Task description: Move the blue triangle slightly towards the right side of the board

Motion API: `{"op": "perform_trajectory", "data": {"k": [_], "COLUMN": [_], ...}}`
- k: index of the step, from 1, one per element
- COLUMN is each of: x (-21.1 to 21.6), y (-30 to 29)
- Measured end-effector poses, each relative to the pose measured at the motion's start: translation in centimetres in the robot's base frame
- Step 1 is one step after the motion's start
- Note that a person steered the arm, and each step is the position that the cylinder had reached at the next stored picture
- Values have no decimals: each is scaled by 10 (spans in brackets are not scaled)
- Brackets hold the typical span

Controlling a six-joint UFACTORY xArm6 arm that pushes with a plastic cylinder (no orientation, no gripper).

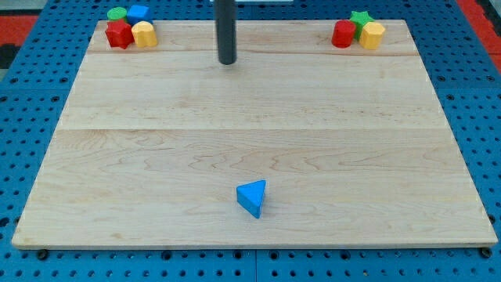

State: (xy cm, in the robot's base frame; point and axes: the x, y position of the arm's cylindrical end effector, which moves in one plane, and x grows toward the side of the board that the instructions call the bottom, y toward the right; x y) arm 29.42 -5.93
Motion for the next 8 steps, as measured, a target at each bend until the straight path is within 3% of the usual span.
{"op": "perform_trajectory", "data": {"k": [1, 2, 3, 5, 6, 8], "x": [13, 62, 128, 277, 306, 276], "y": [-30, -57, -55, 4, 22, 14]}}
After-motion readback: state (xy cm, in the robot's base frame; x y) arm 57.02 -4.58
